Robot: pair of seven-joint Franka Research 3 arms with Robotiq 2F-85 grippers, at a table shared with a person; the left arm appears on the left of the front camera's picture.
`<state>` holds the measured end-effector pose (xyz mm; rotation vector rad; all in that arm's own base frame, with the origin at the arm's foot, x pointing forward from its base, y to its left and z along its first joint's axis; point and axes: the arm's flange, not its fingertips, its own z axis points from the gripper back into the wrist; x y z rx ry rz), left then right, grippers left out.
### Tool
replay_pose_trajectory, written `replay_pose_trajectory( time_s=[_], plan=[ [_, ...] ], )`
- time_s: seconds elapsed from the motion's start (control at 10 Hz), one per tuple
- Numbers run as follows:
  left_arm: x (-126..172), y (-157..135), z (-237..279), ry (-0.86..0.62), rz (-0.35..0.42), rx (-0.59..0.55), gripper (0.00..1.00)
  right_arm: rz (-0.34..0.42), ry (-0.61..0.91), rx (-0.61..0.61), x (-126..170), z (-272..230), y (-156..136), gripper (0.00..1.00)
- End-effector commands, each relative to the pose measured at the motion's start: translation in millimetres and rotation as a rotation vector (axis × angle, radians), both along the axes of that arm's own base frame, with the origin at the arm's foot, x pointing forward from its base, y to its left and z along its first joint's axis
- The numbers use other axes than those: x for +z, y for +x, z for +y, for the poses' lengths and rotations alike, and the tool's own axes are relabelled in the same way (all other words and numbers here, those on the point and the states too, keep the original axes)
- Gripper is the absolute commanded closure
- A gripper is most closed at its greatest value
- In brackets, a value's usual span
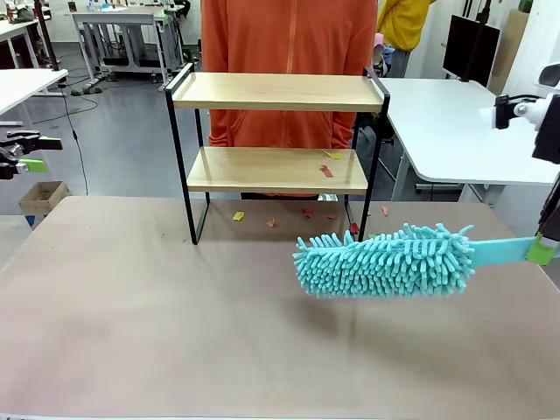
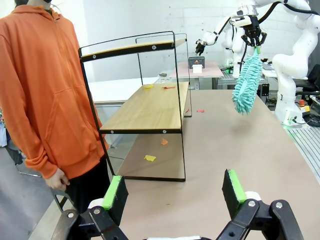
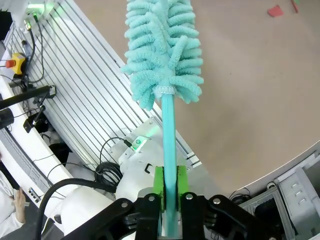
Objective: Clean the shelf.
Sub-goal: Clean the specific section of the Shelf indicated by the human with the Duster.
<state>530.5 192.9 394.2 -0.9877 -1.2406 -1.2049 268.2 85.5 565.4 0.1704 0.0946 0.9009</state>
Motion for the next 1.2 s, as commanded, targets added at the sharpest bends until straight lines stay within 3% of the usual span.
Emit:
replay_pose_trajectory(
  time_s=[0.0,1.1],
  plan=[
    [3.2,-2.3,-1.3,-0.006,-0.004,-0.005,0.0,-0.006,0.016,-0.009,6.4,-0.3,4.0,0.87],
    [3.2,-2.3,-1.3,-0.006,-0.004,-0.005,0.0,-0.006,0.016,-0.009,6.4,-0.3,4.0,0.87]
  ],
)
